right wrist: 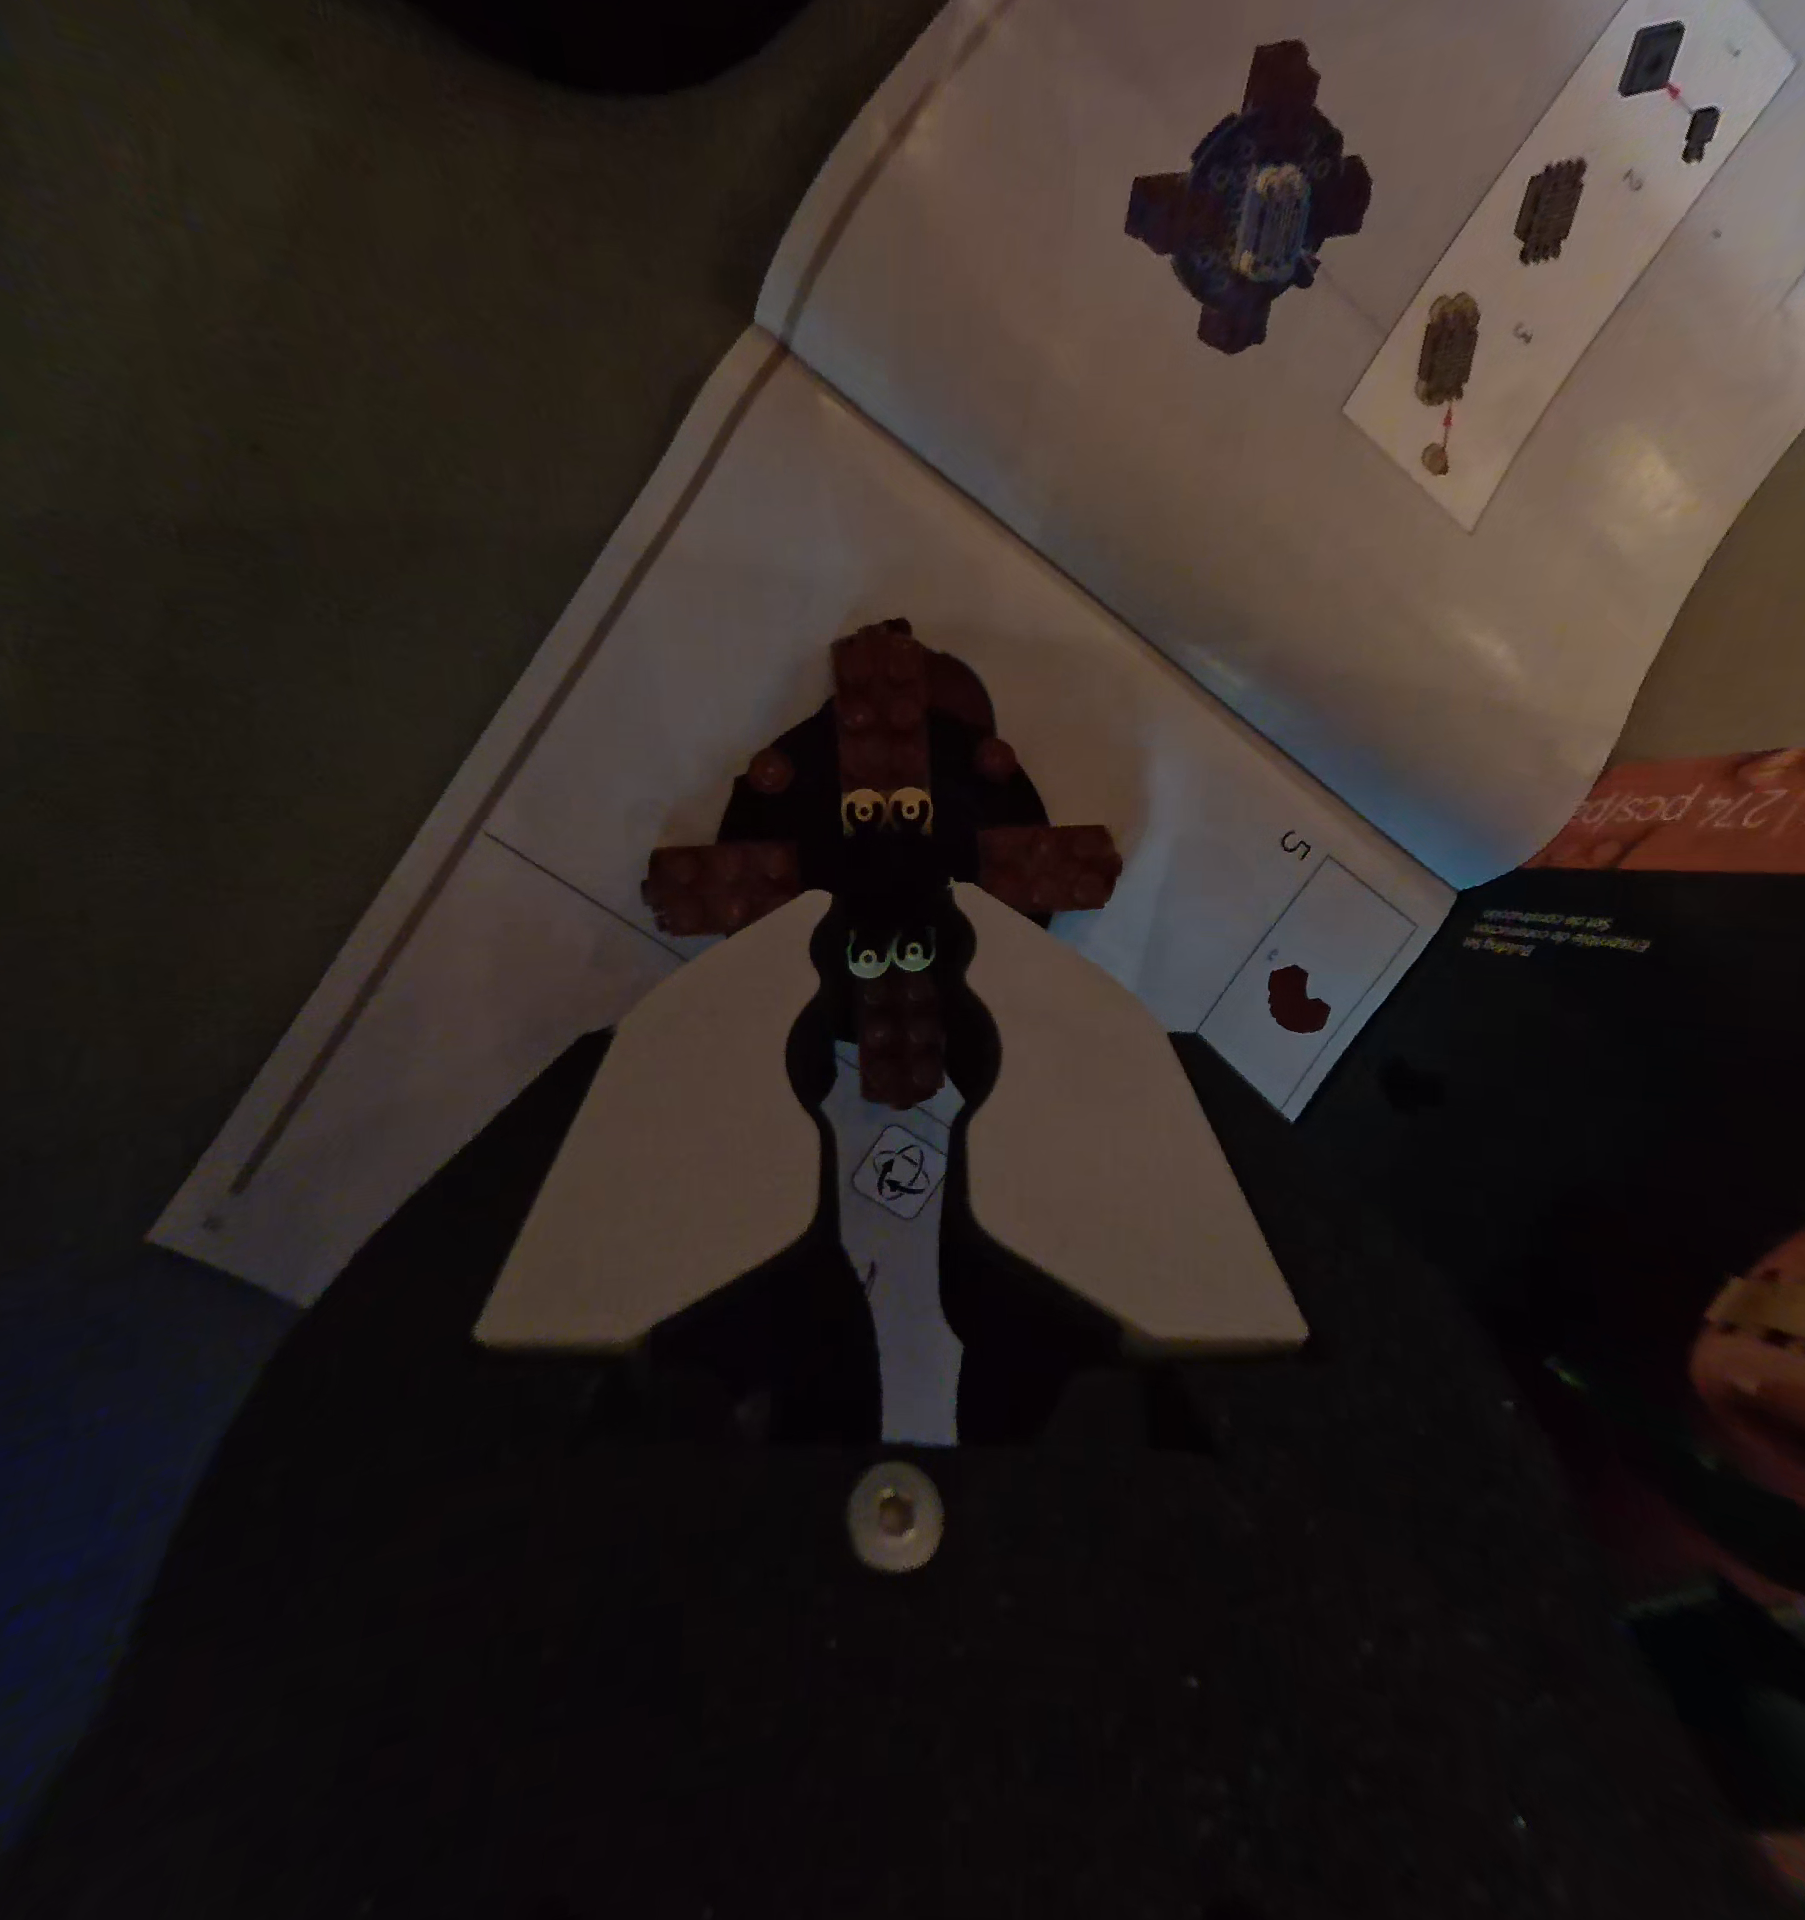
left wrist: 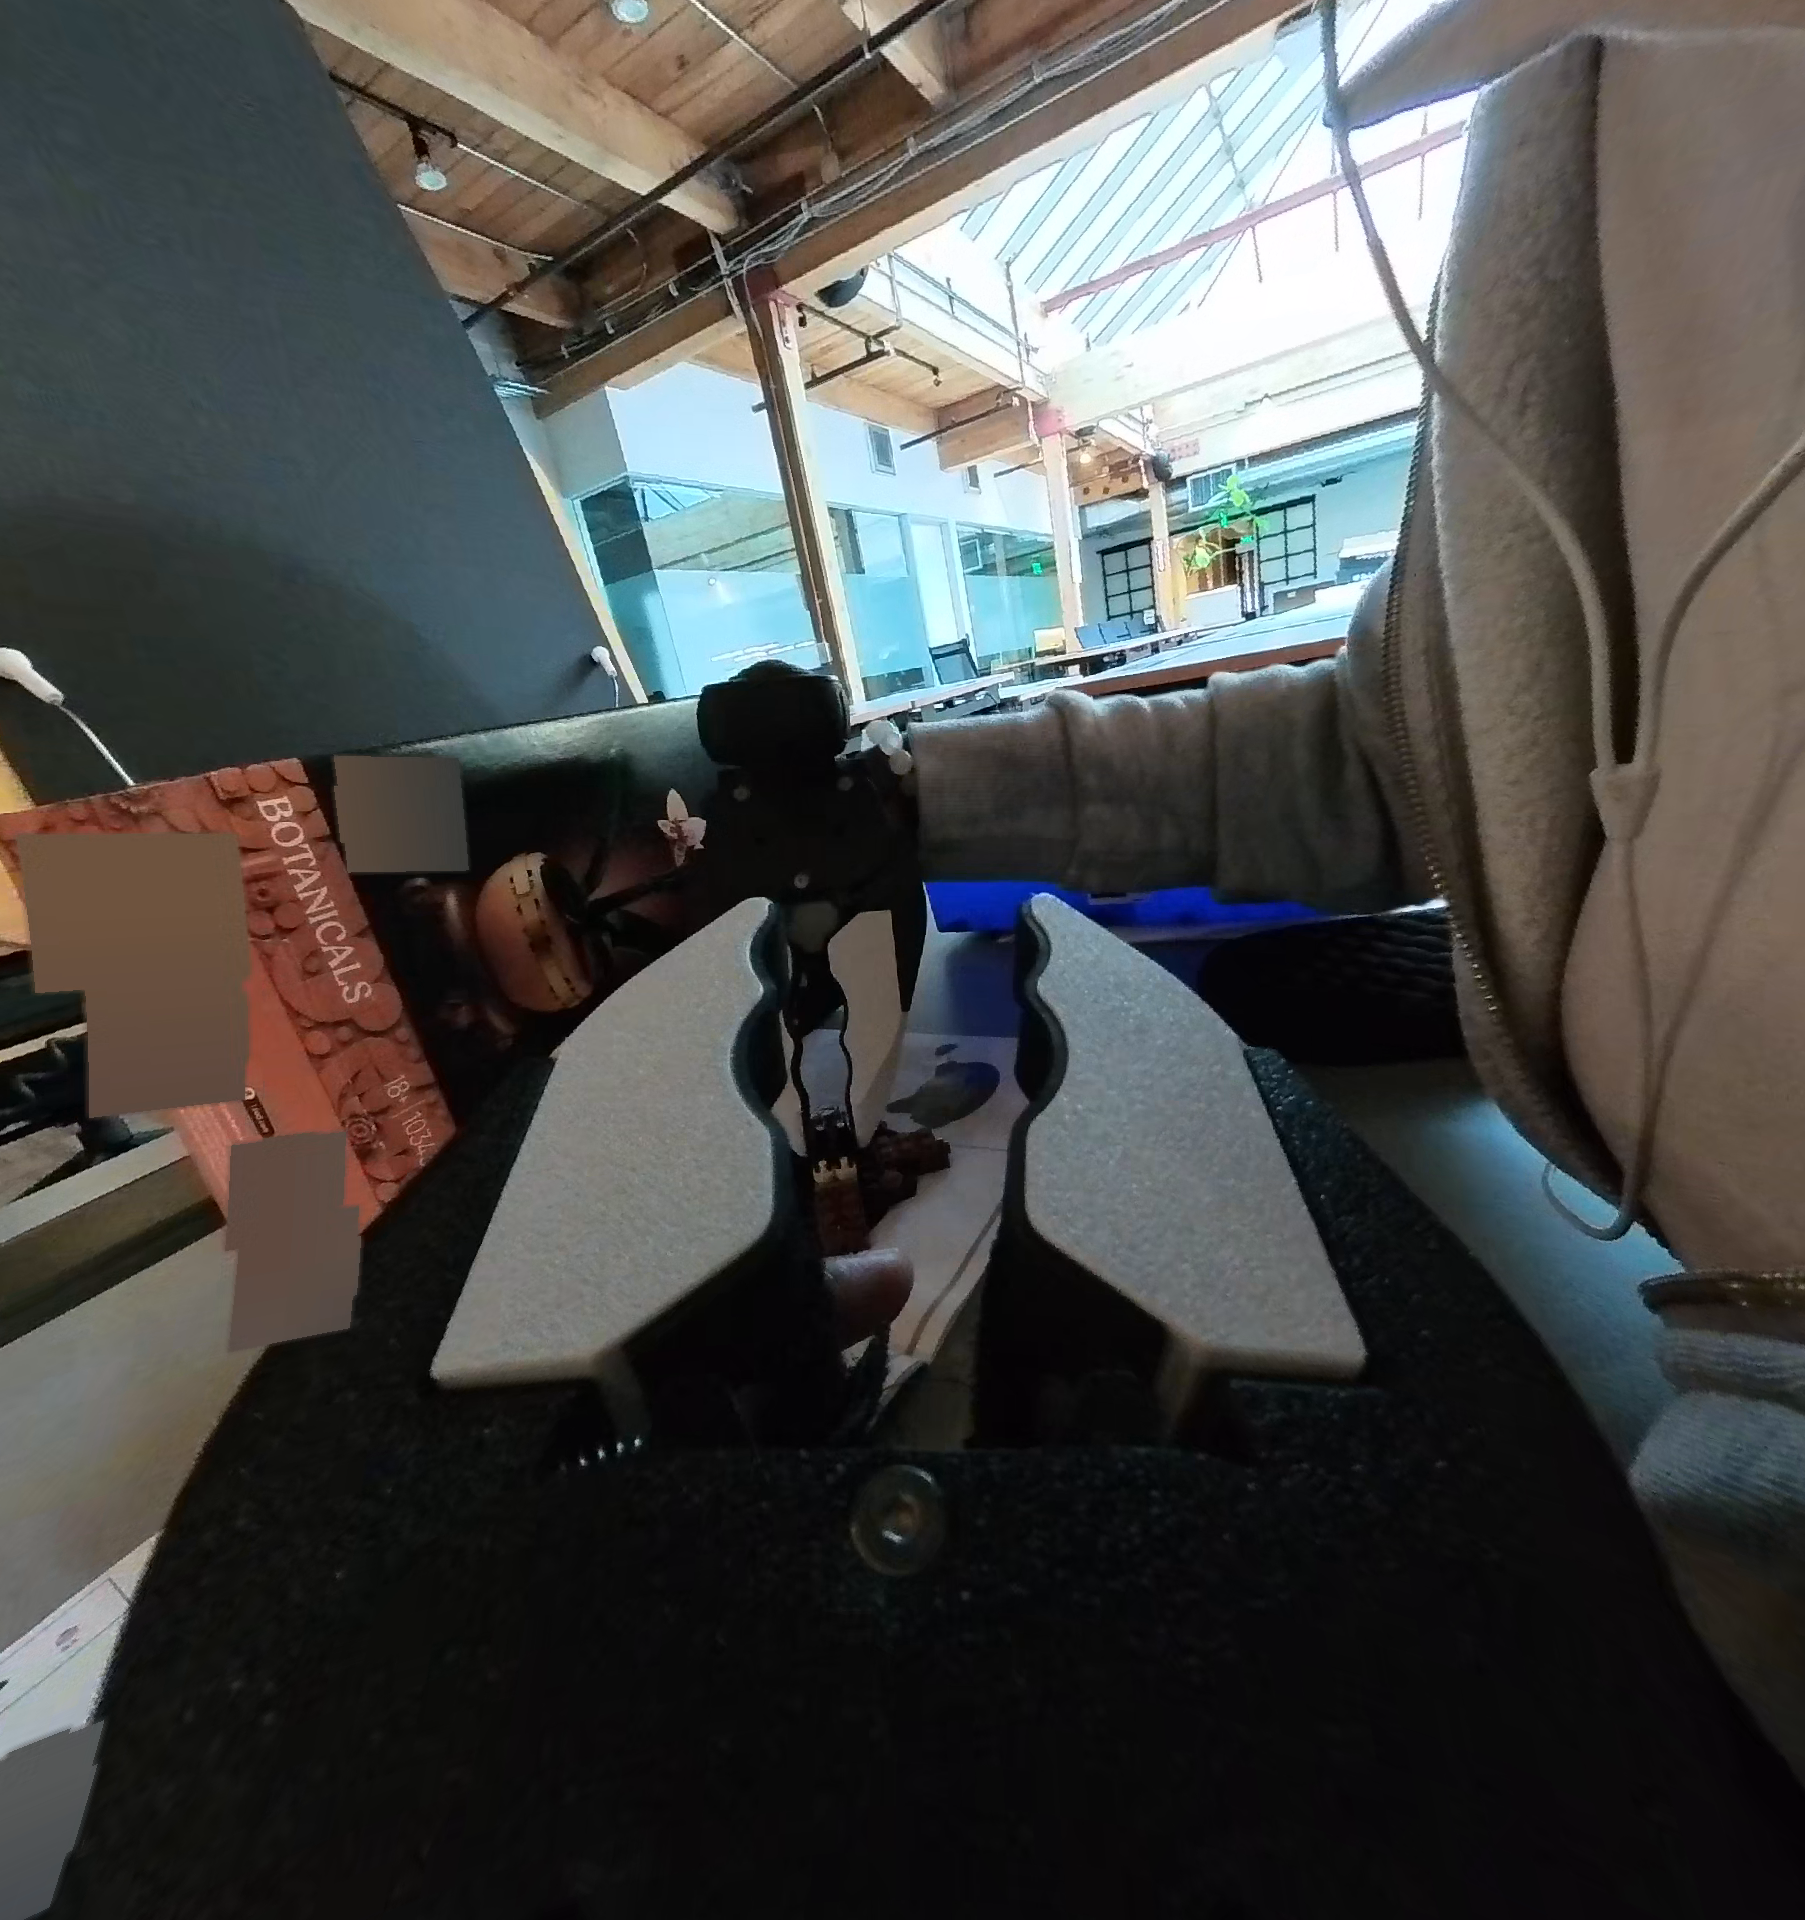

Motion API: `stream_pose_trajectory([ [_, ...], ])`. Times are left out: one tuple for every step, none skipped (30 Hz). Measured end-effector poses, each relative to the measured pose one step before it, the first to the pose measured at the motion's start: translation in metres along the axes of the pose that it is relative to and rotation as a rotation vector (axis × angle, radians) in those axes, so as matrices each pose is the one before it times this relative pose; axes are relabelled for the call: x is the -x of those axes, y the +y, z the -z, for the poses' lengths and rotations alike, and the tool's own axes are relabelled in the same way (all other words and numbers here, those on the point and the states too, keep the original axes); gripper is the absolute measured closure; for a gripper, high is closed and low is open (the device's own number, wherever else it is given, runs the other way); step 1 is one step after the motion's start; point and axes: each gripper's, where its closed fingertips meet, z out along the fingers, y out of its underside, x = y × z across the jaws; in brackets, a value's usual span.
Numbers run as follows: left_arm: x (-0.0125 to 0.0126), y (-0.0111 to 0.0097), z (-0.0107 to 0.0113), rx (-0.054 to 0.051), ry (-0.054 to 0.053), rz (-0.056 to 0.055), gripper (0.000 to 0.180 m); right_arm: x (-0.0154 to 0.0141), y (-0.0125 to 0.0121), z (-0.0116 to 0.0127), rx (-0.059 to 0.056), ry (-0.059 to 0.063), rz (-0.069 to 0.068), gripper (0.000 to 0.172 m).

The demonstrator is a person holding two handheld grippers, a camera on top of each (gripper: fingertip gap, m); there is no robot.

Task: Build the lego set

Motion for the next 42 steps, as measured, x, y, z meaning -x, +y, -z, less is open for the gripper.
stream_pose_trajectory([
  [-0.00005, 0.00002, -0.00004, 0.0002, 0.0001, -0.0006, 0.139, -0.00007, -0.00007, -0.00021, -0.0011, -0.0026, -0.0004, 0.158],
  [-0.00010, -0.00008, 0.00003, 0.0004, 0.0004, -0.0009, 0.139, 0.00001, -0.00002, 0.00002, -0.0014, -0.0030, -0.0022, 0.158],
  [-0.00025, 0.00007, -0.00011, 0.0007, 0.0007, -0.0013, 0.139, -0.00005, 0.00000, -0.00003, -0.0001, -0.0017, 0.0007, 0.158],
  [-0.00019, 0.00011, 0.00003, 0.0004, 0.0005, -0.0016, 0.139, 0.00004, 0.00002, -0.00008, 0.0020, -0.0010, 0.0019, 0.158],
  [-0.00015, -0.00004, -0.00002, 0.0000, 0.0002, -0.0013, 0.139, -0.00001, -0.00007, -0.00004, 0.0022, -0.0017, 0.0012, 0.158],
  [-0.00010, -0.00006, 0.00002, -0.0002, 0.0002, -0.0009, 0.139, 0.00006, 0.00011, -0.00007, 0.0019, -0.0029, 0.0013, 0.158],
  [-0.00010, -0.00006, -0.00006, 0.0003, 0.0006, -0.0007, 0.139, 0.00004, -0.00004, -0.00007, 0.0012, -0.0044, -0.0002, 0.158],
  [-0.00020, -0.00002, -0.00001, 0.0002, 0.0004, -0.0010, 0.139, 0.00000, 0.00010, -0.00003, 0.0023, -0.0056, -0.0019, 0.158],
  [-0.00019, -0.00005, -0.00003, -0.0001, 0.0006, -0.0015, 0.139, 0.00003, -0.00001, 0.00000, 0.0049, -0.0045, 0.0017, 0.158],
  [-0.00014, 0.00000, 0.00000, 0.0003, 0.0003, -0.0017, 0.139, -0.00017, -0.00002, -0.00008, 0.0065, -0.0030, 0.0034, 0.158],
  [-0.00023, 0.00006, -0.00012, 0.0006, 0.0007, -0.0016, 0.139, -0.00013, -0.00011, 0.00009, 0.0067, -0.0025, 0.0003, 0.158],
  [-0.00012, 0.00006, -0.00002, 0.0005, 0.0008, -0.0011, 0.139, -0.00008, 0.00009, 0.00006, 0.0063, -0.0021, -0.0039, 0.158],
  [-0.00020, -0.00002, -0.00008, 0.0006, 0.0007, -0.0006, 0.140, -0.00027, 0.00046, 0.00027, 0.0080, 0.0013, -0.0052, 0.158],
  [-0.00022, 0.00007, -0.00006, 0.0006, 0.0009, -0.0010, 0.140, -0.00022, 0.00026, 0.00053, 0.0058, 0.0042, -0.0040, 0.158],
  [-0.00018, -0.00001, -0.00001, 0.0002, 0.0005, -0.0015, 0.140, -0.00017, -0.00037, 0.00060, -0.0015, 0.0048, -0.0036, 0.158],
  [-0.00025, -0.00004, -0.00008, 0.0000, 0.0007, -0.0020, 0.140, -0.00031, -0.00020, 0.00073, -0.0024, 0.0050, -0.0088, 0.158],
  [-0.00030, 0.00006, 0.00005, 0.0003, 0.0007, -0.0022, 0.140, 0.00042, -0.00039, 0.00060, -0.0054, -0.0009, -0.0081, 0.156],
  [-0.00022, 0.00006, -0.00012, 0.0006, 0.0008, -0.0018, 0.140, -0.00045, -0.00180, 0.00029, -0.0139, 0.0063, 0.0023, 0.156],
  [-0.00026, 0.00009, -0.00010, 0.0008, 0.0008, -0.0013, 0.140, -0.00017, -0.00117, -0.00023, -0.0066, 0.0029, 0.0040, 0.156],
  [-0.00007, 0.00016, -0.00006, 0.0010, 0.0007, -0.0007, 0.139, 0.00155, 0.00071, -0.00029, 0.0085, -0.0125, -0.0070, 0.155],
  [-0.00013, 0.00013, -0.00013, 0.0009, 0.0005, -0.0007, 0.139, 0.00096, 0.00094, -0.00008, 0.0096, -0.0107, -0.0079, 0.153],
  [-0.00010, -0.00002, 0.00004, 0.0002, 0.0000, -0.0005, 0.139, 0.00002, 0.00057, 0.00002, 0.0066, -0.0017, 0.0029, 0.153],
  [0.00007, -0.00003, 0.00010, -0.0008, -0.0003, -0.0003, 0.140, -0.00067, 0.00013, 0.00023, 0.0030, 0.0050, 0.0034, 0.153],
  [0.00012, -0.00017, 0.00006, -0.0011, -0.0007, 0.0001, 0.140, -0.00153, -0.00016, 0.00046, 0.0005, 0.0106, -0.0029, 0.151],
  [0.00013, -0.00015, 0.00012, -0.0010, -0.0005, 0.0007, 0.140, -0.00039, -0.00046, 0.00089, -0.0022, 0.0057, -0.0017, 0.151],
  [0.00005, -0.00005, 0.00002, -0.0004, -0.0001, 0.0007, 0.140, 0.00040, -0.00011, 0.00096, -0.0007, 0.0009, -0.0034, 0.152],
  [-0.00001, 0.00008, -0.00005, 0.0004, 0.0004, 0.0001, 0.140, 0.00055, 0.00022, 0.00069, 0.0003, 0.0005, -0.0031, 0.154],
  [-0.00018, 0.00006, -0.00007, 0.0005, 0.0006, -0.0009, 0.139, 0.00045, 0.00045, 0.00039, 0.0033, 0.0012, -0.0030, 0.155],
  [-0.00026, 0.00010, -0.00010, 0.0009, 0.0008, -0.0015, 0.139, 0.00031, 0.00007, 0.00040, 0.0019, 0.0002, -0.0033, 0.155],
  [-0.00026, 0.00020, -0.00014, 0.0015, 0.0011, -0.0011, 0.139, 0.00051, -0.00069, 0.00110, -0.0016, -0.0022, -0.0035, 0.156],
  [-0.00017, 0.00015, -0.00012, 0.0010, 0.0008, -0.0008, 0.139, 0.00020, -0.00221, 0.00224, -0.0109, 0.0006, -0.0097, 0.158],
  [-0.00002, 0.00000, -0.00005, 0.0000, -0.0001, -0.0008, 0.139, -0.00066, -0.00439, 0.00375, -0.0250, 0.0088, -0.0163, 0.162],
  [0.00007, -0.00010, 0.00016, -0.0011, -0.0008, -0.0001, 0.139, -0.00060, -0.00692, 0.00498, -0.0445, 0.0137, -0.0255, 0.165],
  [0.00036, -0.00032, 0.00022, -0.0022, -0.0015, 0.0011, 0.140, -0.00108, -0.00847, 0.00518, -0.0551, 0.0224, -0.0331, 0.168],
  [0.00043, -0.00028, 0.00020, -0.0022, -0.0018, 0.0025, 0.140, -0.00110, -0.00726, 0.00420, -0.0464, 0.0273, -0.0304, 0.168],
  [0.00043, -0.00014, 0.00013, -0.0016, -0.0007, 0.0031, 0.140, -0.00105, -0.00442, 0.00310, -0.0264, 0.0336, -0.0230, 0.168],
  [0.00026, -0.00013, 0.00001, -0.0006, -0.0007, 0.0021, 0.140, 0.00067, -0.00152, 0.00211, -0.0094, 0.0266, -0.0094, 0.168],
  [-0.00025, 0.00008, -0.00018, 0.0012, 0.0010, -0.0008, 0.139, 0.00234, -0.00089, 0.00102, -0.0069, 0.0184, -0.0015, 0.168],
  [-0.00061, 0.00045, -0.00035, 0.0033, 0.0023, -0.0036, 0.139, -0.00099, -0.00014, 0.00006, -0.0003, 0.0391, -0.0092, 0.168],
  [-0.00094, 0.00062, -0.00040, 0.0043, 0.0027, -0.0055, 0.140, -0.00280, 0.00105, -0.00136, 0.0096, 0.0484, -0.0245, 0.171],
  [-0.00089, 0.00051, -0.00043, 0.0043, 0.0030, -0.0063, 0.140, 0.00127, 0.00270, -0.00248, 0.0240, 0.0212, -0.0353, 0.172],
  [-0.00078, 0.00046, -0.00040, 0.0039, 0.0022, -0.0053, 0.139, 0.00271, 0.00346, -0.00272, 0.0336, 0.0136, -0.0353, 0.172],
])
